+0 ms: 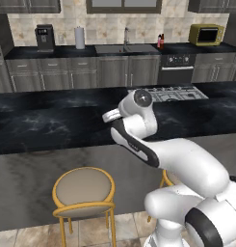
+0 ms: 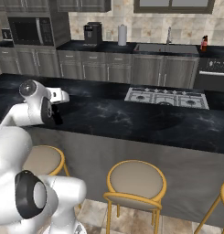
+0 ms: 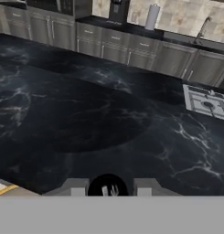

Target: Place the large bottle from the dining counter next to the other large bottle outside the sink, and place the small bottle from the dining counter next to the other small bottle inside the sink.

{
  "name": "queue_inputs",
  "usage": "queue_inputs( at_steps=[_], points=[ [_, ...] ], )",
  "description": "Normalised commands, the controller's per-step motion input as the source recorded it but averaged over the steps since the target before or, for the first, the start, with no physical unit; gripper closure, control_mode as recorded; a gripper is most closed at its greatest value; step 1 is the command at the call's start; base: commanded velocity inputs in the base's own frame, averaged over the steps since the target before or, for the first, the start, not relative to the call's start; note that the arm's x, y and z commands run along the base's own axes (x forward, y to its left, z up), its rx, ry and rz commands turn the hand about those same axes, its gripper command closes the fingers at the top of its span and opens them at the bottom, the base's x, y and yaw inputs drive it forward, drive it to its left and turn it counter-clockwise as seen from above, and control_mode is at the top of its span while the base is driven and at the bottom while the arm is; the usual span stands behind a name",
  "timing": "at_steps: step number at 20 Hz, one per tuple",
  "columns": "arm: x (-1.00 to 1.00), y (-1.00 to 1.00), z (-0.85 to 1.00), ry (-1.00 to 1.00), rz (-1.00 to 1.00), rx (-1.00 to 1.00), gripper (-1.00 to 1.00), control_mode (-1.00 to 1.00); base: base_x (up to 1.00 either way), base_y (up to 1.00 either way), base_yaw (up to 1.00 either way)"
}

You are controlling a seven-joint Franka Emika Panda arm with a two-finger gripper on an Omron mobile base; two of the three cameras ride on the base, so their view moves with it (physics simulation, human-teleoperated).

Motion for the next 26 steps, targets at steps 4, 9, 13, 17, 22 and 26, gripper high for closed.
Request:
queue_inputs(
  at_steps=[4, 9, 13, 17, 22, 26],
  points=[
    [-0.37, -0.24, 0.00, -0.04, 0.00, 0.00, 1.00, -1.00, 0.00, 0.00, 0.00],
    [-0.29, -0.20, -0.06, -0.06, 0.00, 0.00, 1.00, -1.00, 0.00, 0.00, 0.00],
    [-0.33, -0.07, -0.20, -0.05, 0.00, 0.03, 1.00, -1.00, 0.00, 0.00, 0.00],
    [-0.35, 0.00, -0.22, -0.04, 0.00, 0.03, 1.00, -1.00, 0.00, 0.00, 0.00],
    [-0.31, 0.00, -0.24, -0.04, 0.00, 0.01, 1.00, -1.00, 0.00, 0.00, 0.00],
    [-0.24, -0.06, -0.27, -0.02, 0.00, 0.00, 1.00, -1.00, 0.00, 0.00, 0.00]
  ],
)
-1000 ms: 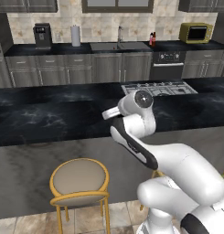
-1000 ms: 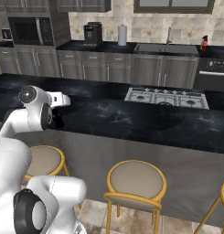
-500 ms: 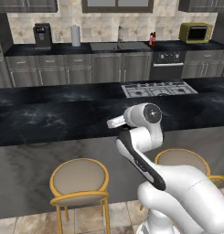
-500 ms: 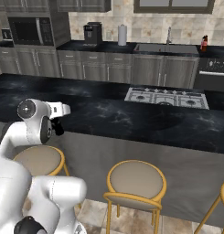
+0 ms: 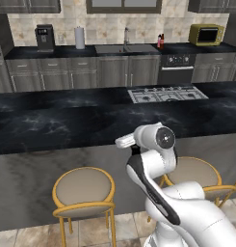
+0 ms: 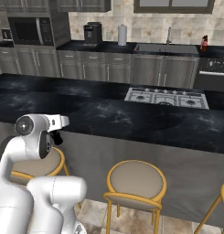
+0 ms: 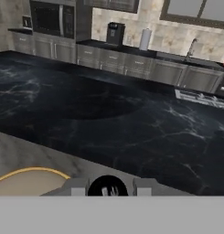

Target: Place the large bottle from the dining counter next to the other large bottle outside the sink, and place the small bottle from the dining counter next to the other small bottle inside the sink.

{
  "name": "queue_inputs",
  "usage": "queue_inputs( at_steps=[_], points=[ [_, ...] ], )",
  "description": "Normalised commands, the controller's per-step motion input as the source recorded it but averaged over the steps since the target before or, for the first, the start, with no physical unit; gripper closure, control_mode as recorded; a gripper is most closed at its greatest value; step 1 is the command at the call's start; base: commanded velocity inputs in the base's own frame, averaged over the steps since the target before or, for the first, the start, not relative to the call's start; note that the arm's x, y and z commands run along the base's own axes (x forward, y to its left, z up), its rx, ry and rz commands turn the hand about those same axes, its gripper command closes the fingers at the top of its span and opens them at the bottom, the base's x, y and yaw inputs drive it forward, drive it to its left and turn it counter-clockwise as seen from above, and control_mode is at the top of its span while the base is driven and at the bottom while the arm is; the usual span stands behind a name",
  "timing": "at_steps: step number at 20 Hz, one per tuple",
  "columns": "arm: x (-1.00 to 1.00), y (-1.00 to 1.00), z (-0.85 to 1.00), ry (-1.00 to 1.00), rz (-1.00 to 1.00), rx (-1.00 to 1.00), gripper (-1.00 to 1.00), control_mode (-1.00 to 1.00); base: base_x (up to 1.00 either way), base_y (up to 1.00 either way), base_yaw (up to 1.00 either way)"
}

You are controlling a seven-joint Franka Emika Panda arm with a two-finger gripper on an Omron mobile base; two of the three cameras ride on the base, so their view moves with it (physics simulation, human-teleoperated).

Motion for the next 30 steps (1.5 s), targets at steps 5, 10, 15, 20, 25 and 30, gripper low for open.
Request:
queue_inputs(
  at_steps=[5, 10, 15, 20, 25, 30],
  points=[
    [-0.17, -0.11, -0.19, 0.00, 0.00, 0.00, 1.00, -1.00, 0.00, 0.00, 0.00],
    [-0.04, -0.03, -0.08, 0.00, 0.00, 0.00, 1.00, -1.00, 0.00, 0.00, 0.00],
    [0.00, 0.00, -0.04, 0.00, 0.00, 0.00, 1.00, 1.00, -0.01, 0.00, 0.00],
    [0.00, 0.00, 0.00, 0.00, 0.00, 0.00, 1.00, 1.00, -0.54, 0.00, 0.00],
    [0.00, 0.00, 0.00, 0.00, 0.00, 0.00, 1.00, 1.00, -0.80, 0.08, 0.00],
    [0.00, 0.00, 0.00, 0.00, 0.00, 0.00, 1.00, 1.00, -0.28, 0.24, 0.00]
  ],
)
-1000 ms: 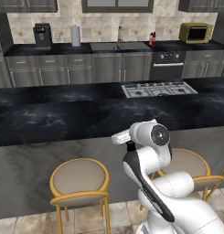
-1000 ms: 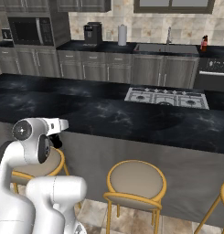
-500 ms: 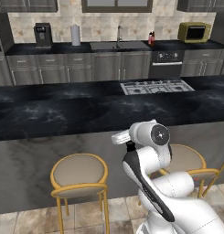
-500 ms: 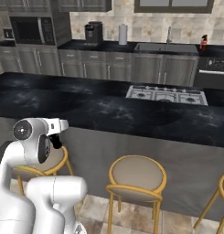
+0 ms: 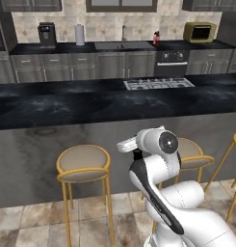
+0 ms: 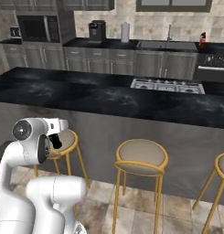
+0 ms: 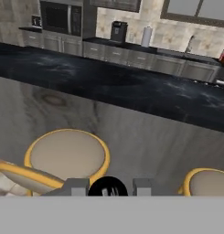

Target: Place the large bottle from the dining counter next to the other large bottle outside the sink, and place the small bottle from the dining counter next to the other small bottle inside the sink.

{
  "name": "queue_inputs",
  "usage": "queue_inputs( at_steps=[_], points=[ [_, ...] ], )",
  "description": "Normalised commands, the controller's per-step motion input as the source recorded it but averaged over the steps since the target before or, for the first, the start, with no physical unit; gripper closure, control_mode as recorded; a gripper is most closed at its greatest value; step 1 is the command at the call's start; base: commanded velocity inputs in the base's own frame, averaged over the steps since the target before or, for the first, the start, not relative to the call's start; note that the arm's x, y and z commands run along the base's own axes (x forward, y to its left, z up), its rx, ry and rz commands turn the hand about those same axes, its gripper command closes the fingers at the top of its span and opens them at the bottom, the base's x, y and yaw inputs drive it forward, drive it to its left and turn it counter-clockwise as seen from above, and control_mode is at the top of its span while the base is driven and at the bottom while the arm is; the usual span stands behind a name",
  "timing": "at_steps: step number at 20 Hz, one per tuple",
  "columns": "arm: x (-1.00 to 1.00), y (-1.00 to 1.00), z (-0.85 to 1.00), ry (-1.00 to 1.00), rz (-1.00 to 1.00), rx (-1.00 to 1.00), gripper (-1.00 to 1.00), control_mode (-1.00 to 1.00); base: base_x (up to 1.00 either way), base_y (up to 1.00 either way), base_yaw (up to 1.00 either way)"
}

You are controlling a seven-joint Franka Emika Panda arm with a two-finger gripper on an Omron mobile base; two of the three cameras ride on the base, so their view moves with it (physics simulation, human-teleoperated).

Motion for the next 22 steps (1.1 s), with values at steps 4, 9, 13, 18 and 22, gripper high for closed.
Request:
queue_inputs(
  at_steps=[4, 9, 13, 18, 22],
  points=[
    [0.00, 0.00, 0.00, 0.00, 0.00, 0.00, 1.00, 1.00, 0.00, 0.54, 0.00],
    [0.00, 0.00, 0.00, 0.00, 0.00, 0.00, 1.00, 1.00, 0.00, 0.76, 0.00],
    [0.00, 0.00, 0.00, 0.00, 0.00, 0.00, 1.00, 1.00, 0.00, 0.88, 0.00],
    [0.00, 0.00, 0.00, 0.00, 0.00, 0.00, 1.00, 1.00, 0.00, 0.94, 0.00],
    [0.00, 0.00, 0.00, 0.00, 0.00, 0.00, 1.00, 1.00, 0.00, 0.99, 0.00]
  ],
)
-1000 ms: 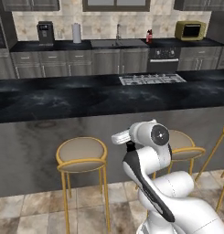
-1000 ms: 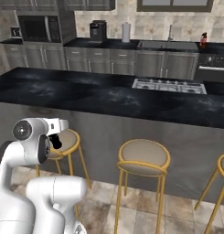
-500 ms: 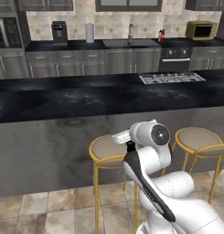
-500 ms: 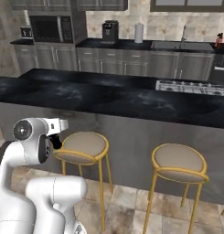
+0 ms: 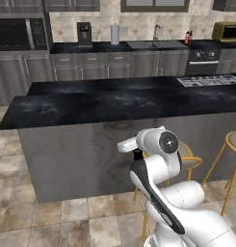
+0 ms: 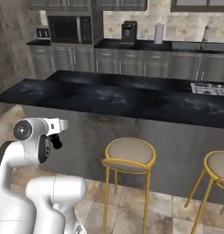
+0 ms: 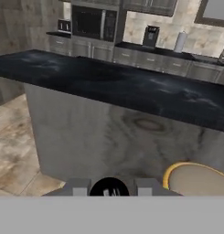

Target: Place the large bottle from the dining counter next to the other large bottle outside the sink, and place the small bottle from the dining counter next to the other small bottle inside the sink.

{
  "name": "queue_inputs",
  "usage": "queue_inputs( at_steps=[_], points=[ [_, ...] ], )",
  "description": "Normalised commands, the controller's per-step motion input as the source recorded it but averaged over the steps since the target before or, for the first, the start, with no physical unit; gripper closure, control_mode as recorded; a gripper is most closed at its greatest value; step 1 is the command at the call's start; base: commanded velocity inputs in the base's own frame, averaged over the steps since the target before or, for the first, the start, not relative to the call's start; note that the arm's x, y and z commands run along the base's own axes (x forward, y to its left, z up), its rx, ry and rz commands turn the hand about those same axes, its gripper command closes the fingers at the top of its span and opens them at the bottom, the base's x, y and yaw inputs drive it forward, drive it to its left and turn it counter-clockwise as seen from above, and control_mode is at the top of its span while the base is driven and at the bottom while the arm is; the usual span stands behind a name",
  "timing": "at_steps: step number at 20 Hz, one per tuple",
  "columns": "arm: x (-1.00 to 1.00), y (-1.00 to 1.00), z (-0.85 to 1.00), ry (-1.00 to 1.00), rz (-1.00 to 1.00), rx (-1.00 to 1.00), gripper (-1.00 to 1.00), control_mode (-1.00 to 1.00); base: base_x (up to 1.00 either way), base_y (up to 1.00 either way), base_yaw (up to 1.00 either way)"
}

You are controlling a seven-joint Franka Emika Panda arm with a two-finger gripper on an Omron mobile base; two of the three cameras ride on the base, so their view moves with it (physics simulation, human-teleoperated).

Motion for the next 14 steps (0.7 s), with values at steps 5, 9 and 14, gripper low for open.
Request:
queue_inputs(
  at_steps=[5, 9, 14],
  points=[
    [0.00, 0.00, 0.00, 0.00, 0.00, 0.00, 1.00, 1.00, 0.00, 1.00, 0.00],
    [0.00, 0.00, 0.00, 0.00, 0.00, 0.00, 1.00, 1.00, 0.00, 1.00, 0.00],
    [0.00, 0.00, 0.00, 0.00, 0.00, 0.00, 1.00, 1.00, 0.00, 1.00, 0.00]
  ],
)
